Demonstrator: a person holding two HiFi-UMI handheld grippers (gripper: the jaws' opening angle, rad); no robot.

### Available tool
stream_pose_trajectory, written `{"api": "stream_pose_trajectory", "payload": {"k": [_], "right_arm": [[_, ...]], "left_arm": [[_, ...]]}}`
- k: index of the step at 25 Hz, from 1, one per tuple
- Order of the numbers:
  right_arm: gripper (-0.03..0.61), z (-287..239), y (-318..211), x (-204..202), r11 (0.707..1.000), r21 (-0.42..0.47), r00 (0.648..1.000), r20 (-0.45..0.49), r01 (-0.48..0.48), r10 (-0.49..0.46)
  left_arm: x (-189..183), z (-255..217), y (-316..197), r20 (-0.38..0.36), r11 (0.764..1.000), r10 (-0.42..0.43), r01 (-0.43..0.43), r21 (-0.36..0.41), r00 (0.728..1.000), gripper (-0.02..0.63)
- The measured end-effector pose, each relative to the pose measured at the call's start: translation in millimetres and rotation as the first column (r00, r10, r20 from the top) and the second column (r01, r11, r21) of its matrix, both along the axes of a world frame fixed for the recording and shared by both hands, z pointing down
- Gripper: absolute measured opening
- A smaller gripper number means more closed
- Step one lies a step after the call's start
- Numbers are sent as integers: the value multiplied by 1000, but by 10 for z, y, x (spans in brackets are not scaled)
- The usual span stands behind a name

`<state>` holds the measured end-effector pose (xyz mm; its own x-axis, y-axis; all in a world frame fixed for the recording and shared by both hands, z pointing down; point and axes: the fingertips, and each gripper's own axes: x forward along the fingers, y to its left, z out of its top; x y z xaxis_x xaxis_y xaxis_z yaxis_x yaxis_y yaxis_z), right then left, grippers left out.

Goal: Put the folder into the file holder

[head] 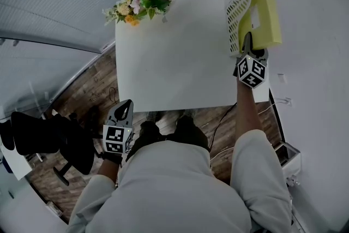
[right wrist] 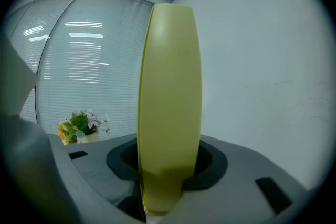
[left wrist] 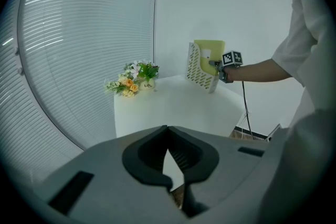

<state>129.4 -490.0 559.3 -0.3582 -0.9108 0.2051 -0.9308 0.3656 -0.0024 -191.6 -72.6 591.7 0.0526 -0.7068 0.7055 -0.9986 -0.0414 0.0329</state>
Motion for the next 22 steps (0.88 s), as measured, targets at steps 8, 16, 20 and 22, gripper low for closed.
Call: {"api": "stream_pose_trajectory", "payload": {"k": [8,16,20,22], "right_arm": [[219,119,10,-78,1000,-18,998,-65,16,-17],[334,-81,78,-58,1000,-15,997,-71,10,-11],[334,-324,252,-14,1000,9,998,-68,8,-8],[334,-466,364,5,1000,24,997,-71,10,-9]], "left_arm": [[-60,8,4,-8,1000,-2,2,3,1000,8],[-104,-35,-41,-29,999,15,-14,44,999,8],[-91,-93,-115,-45,996,43,-39,75,998,8],[-80,-132,-176,-54,994,62,-57,95,997,8]]}}
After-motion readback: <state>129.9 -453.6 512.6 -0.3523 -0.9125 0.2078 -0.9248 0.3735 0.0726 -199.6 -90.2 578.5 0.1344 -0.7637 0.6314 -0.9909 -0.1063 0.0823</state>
